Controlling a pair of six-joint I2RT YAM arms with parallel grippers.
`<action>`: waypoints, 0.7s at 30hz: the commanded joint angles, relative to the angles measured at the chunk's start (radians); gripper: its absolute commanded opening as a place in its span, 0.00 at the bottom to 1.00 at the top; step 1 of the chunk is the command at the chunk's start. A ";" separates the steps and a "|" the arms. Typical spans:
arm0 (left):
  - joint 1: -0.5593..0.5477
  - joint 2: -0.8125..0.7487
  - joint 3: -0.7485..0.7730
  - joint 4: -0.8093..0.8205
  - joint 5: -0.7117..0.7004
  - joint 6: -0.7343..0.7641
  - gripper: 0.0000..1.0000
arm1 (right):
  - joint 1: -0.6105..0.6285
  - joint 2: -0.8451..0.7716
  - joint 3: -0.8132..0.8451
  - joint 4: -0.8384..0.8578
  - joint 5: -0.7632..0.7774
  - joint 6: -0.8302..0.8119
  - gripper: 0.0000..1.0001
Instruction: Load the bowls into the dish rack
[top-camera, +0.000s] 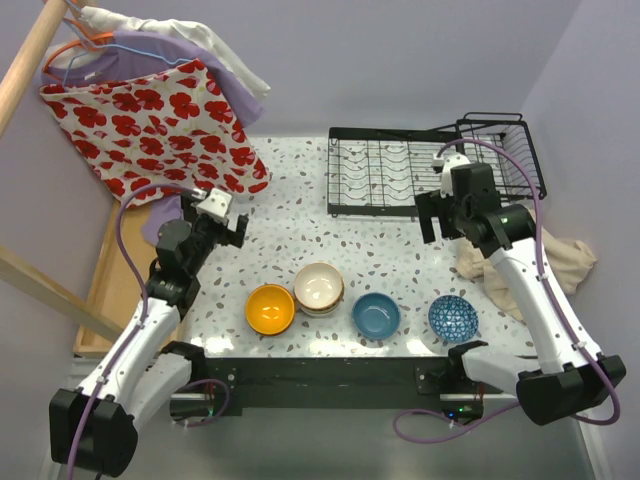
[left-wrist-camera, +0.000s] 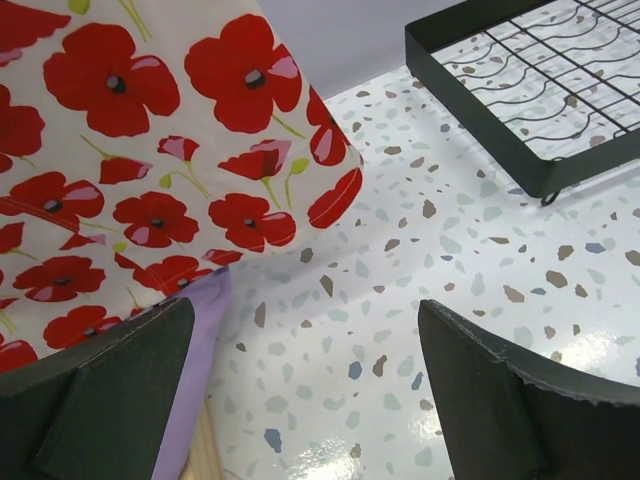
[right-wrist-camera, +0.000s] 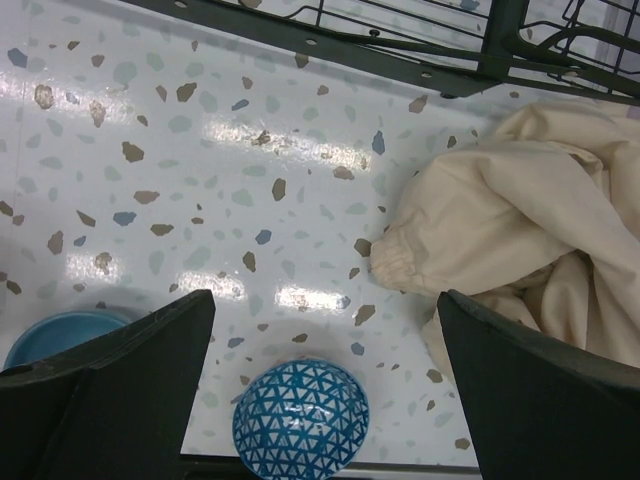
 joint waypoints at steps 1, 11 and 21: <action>-0.002 -0.035 0.020 -0.038 0.050 -0.058 1.00 | -0.001 0.011 0.066 0.050 -0.040 -0.007 0.99; -0.002 -0.122 0.092 -0.324 0.152 0.051 1.00 | 0.045 0.393 0.333 0.173 -0.173 0.152 0.99; 0.022 -0.182 0.131 -0.548 0.045 0.110 1.00 | 0.186 0.723 0.536 0.202 -0.147 0.209 0.95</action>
